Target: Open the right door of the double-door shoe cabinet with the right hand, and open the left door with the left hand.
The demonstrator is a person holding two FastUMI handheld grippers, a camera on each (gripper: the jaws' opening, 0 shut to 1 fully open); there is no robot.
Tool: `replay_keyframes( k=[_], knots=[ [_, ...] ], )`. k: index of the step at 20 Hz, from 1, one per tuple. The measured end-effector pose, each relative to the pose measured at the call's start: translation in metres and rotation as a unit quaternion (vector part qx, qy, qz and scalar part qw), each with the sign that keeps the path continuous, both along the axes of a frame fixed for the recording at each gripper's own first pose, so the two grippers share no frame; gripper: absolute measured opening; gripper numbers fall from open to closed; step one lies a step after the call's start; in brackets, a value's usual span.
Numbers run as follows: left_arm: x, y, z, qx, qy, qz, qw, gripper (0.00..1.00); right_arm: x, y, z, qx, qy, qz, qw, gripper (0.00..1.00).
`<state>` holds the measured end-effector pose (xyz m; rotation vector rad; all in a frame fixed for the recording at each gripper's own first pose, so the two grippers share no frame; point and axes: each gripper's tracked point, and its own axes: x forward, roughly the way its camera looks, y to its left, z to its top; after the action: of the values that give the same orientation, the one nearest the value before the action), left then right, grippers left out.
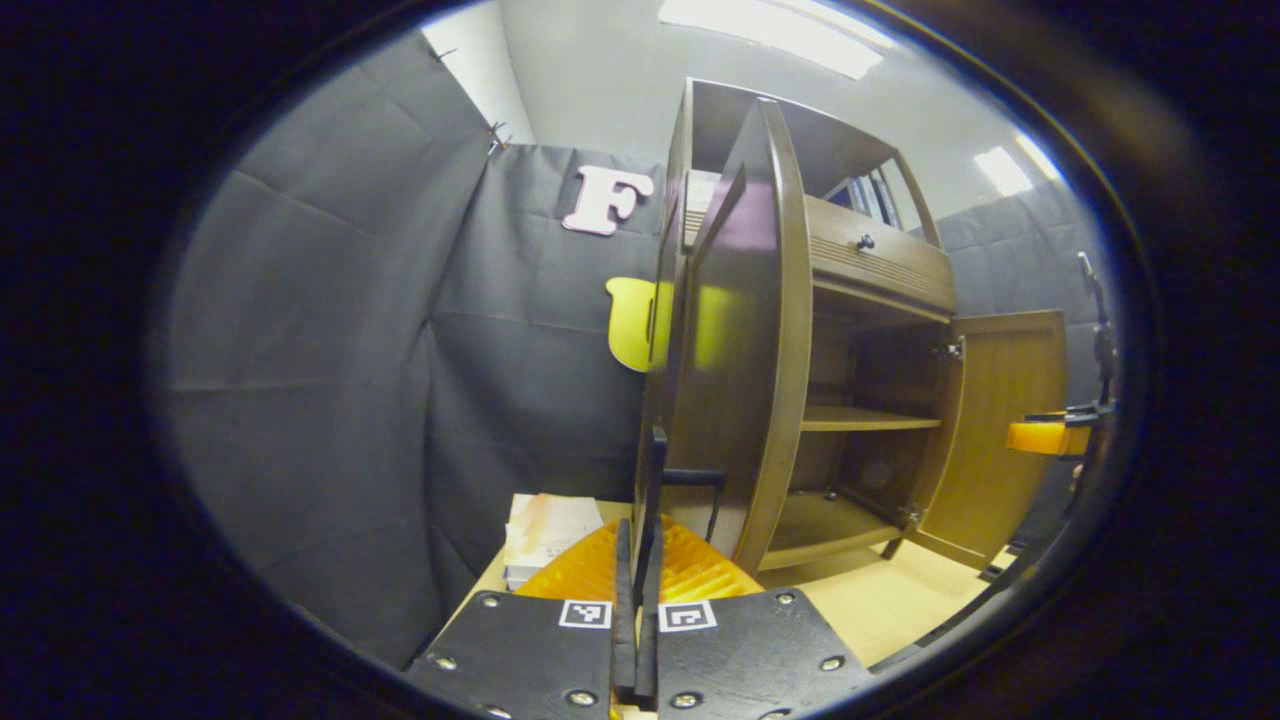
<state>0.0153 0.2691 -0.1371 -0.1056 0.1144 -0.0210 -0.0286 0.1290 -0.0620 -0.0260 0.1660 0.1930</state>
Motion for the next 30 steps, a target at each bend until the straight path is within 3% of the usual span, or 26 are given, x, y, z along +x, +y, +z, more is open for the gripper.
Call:
replay_keyframes(
  k=[4,9,13,16,20,22,28,30],
  knots=[
    [0.000,-0.001,0.000,-0.003,-0.004,-0.011,1.000,0.00,0.003,-0.014,0.011,-0.017,-0.011,-0.015,1.000,0.97],
    [-0.017,0.001,-0.001,0.001,0.006,0.010,1.000,0.02,0.012,-0.036,0.013,-0.011,-0.008,-0.028,1.000,0.99],
    [-0.051,0.010,0.024,-0.001,0.005,0.067,0.998,0.00,0.022,-0.055,0.008,0.010,-0.007,-0.033,0.999,0.97],
    [-0.080,0.007,0.062,0.005,-0.013,0.124,0.992,0.00,0.024,-0.060,0.002,0.012,0.000,-0.014,1.000,0.97],
    [-0.111,-0.038,0.120,0.017,-0.047,0.154,0.987,0.00,0.019,-0.062,0.000,0.001,-0.004,0.026,1.000,0.97],
    [-0.112,-0.068,0.135,0.019,-0.055,0.148,0.987,0.05,0.016,-0.060,0.001,0.002,-0.004,0.042,0.999,0.99],
    [-0.081,-0.151,0.144,0.035,-0.062,0.116,0.991,0.41,0.015,-0.069,0.010,0.002,-0.012,0.048,0.999,0.97],
    [-0.073,-0.171,0.137,0.041,-0.054,0.106,0.992,0.41,0.013,-0.068,0.009,0.007,-0.004,0.055,0.998,0.97]
  ],
)
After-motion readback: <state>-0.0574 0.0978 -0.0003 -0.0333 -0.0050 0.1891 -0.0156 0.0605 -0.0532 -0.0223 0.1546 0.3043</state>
